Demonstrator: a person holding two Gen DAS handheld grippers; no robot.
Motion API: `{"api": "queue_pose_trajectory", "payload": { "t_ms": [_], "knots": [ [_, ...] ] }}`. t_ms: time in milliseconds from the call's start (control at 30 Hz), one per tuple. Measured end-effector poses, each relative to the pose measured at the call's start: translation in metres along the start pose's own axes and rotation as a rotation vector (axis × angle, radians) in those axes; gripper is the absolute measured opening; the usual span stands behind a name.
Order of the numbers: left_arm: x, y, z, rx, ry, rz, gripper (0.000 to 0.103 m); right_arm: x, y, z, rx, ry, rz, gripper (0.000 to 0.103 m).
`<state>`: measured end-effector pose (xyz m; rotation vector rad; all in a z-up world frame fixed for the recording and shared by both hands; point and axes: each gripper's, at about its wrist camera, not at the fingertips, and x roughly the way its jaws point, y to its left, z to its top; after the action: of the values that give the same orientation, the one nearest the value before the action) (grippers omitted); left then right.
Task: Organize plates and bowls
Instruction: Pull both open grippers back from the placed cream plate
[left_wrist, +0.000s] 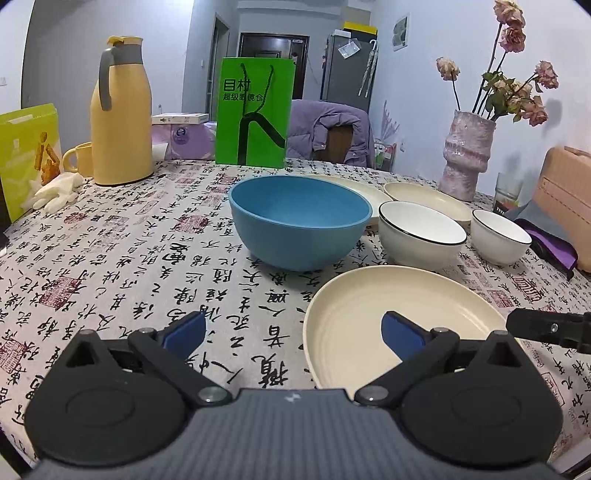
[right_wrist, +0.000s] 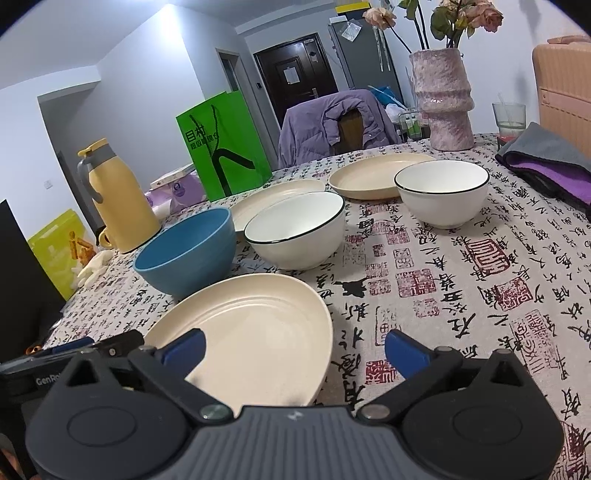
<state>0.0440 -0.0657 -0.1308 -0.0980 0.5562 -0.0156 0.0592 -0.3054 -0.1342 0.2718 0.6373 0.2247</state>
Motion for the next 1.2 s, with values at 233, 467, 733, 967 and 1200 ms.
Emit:
{"api": "queue_pose_trajectory", "payload": {
  "t_ms": [233, 467, 733, 967, 1200],
  "knots": [
    [-0.003, 0.000, 0.001, 0.009, -0.004, -0.001, 0.103, -0.005, 0.001, 0.006, -0.022, -0.009, -0.005, 0.103],
    [-0.009, 0.003, 0.006, 0.006, -0.019, -0.002, 0.103, -0.011, 0.000, 0.013, -0.029, -0.027, -0.010, 0.103],
    [-0.019, 0.008, 0.015, 0.001, -0.050, 0.005, 0.103, -0.018, -0.003, 0.018, -0.023, -0.055, -0.002, 0.103],
    [-0.025, 0.012, 0.021, -0.009, -0.067, 0.012, 0.103, -0.023, -0.001, 0.021, -0.028, -0.072, 0.001, 0.103],
    [-0.031, 0.016, 0.028, -0.020, -0.079, 0.009, 0.103, -0.027, 0.005, 0.027, -0.030, -0.084, 0.006, 0.103]
  ]
}}
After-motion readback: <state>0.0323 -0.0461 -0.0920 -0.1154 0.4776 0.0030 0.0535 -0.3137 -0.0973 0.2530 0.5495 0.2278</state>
